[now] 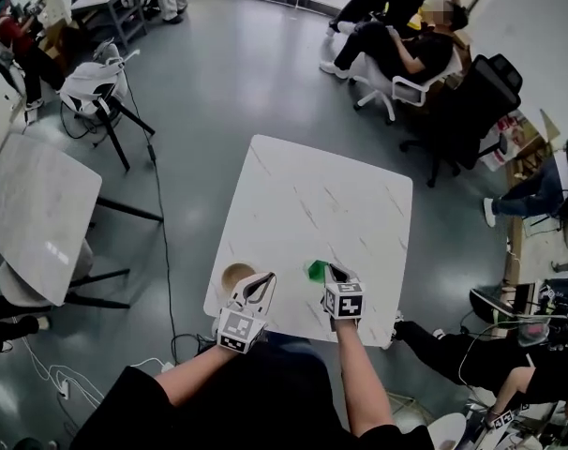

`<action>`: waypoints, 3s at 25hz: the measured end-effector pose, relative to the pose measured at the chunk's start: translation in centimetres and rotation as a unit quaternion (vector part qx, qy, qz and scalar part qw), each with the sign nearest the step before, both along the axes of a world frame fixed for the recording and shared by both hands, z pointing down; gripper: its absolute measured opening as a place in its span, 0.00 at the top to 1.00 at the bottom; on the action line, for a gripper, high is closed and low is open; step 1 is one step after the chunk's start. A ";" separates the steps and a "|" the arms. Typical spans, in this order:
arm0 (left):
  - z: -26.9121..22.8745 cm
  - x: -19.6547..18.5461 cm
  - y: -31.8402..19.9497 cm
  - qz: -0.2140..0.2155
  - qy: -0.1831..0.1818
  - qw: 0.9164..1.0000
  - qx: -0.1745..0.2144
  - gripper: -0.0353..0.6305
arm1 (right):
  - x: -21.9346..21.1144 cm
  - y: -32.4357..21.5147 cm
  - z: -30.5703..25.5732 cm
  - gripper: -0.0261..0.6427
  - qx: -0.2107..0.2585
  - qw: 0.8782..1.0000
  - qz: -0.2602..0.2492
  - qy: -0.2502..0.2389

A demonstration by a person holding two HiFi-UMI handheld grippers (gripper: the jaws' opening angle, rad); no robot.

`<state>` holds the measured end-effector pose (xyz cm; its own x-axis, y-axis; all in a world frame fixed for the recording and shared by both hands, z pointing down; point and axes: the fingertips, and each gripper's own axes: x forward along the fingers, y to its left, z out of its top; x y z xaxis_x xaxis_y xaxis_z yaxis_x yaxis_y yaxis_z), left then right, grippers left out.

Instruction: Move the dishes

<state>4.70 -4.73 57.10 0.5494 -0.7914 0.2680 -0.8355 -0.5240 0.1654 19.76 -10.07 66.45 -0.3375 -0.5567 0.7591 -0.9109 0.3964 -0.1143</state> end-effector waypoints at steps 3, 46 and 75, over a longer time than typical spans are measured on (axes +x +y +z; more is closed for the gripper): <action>0.1 2.6 -1.6 -0.015 0.001 1.000 -0.006 0.92 | 3.6 -2.3 0.4 0.93 -0.001 1.000 -0.006 0.014; 0.2 3.7 -2.2 -0.076 0.017 0.996 -0.031 0.92 | 9.7 -9.9 0.3 0.92 0.015 1.000 0.013 -0.008; 3.2 -14.6 7.2 -0.006 0.017 0.997 -0.068 0.92 | -17.6 9.5 -1.4 0.93 -0.015 0.997 -0.013 -0.071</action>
<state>-9.89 2.43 60.25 0.5511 -0.7550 0.3552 -0.8340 -0.4849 0.2632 2.13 -0.62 65.08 -0.4573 -0.5233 0.7190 -0.8738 0.4149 -0.2537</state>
